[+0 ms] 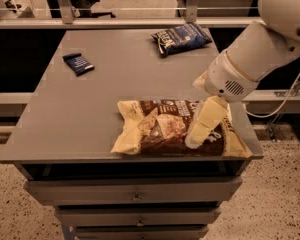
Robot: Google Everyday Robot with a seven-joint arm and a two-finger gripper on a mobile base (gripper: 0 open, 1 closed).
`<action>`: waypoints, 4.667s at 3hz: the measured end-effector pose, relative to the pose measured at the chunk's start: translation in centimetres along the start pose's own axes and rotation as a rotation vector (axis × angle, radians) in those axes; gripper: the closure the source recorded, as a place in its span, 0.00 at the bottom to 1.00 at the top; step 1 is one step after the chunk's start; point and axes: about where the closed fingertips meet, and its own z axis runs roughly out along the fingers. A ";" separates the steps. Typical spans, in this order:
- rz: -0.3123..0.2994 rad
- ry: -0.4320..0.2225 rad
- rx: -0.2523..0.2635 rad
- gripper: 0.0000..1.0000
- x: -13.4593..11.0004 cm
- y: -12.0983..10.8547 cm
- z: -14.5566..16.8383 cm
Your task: Pick brown chip bag
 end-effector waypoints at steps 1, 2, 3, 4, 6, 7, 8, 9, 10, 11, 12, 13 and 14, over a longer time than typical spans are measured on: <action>0.036 -0.062 -0.046 0.00 -1.3 0.7 2.1; 0.053 -0.112 -0.082 0.15 -2.9 1.2 3.9; 0.066 -0.146 -0.110 0.38 -4.3 1.5 5.2; 0.076 -0.164 -0.120 0.62 -4.9 1.7 5.7; 0.076 -0.182 -0.114 1.00 -5.5 1.3 5.5; 0.076 -0.182 -0.114 1.00 -5.6 1.3 5.5; 0.075 -0.183 -0.114 1.00 -5.6 1.3 5.5; 0.075 -0.182 -0.114 1.00 -5.6 1.3 5.5; 0.075 -0.182 -0.114 0.85 -5.7 1.3 5.3; 0.075 -0.182 -0.114 0.60 -5.7 1.3 5.3; 0.075 -0.183 -0.114 0.37 -5.7 1.3 5.3; 0.054 -0.196 -0.105 0.14 -6.4 1.4 4.6; 0.013 -0.208 -0.082 0.00 -8.4 1.6 2.4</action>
Offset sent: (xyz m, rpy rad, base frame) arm 0.0049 0.0755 -0.0311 0.2154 0.0943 -0.0157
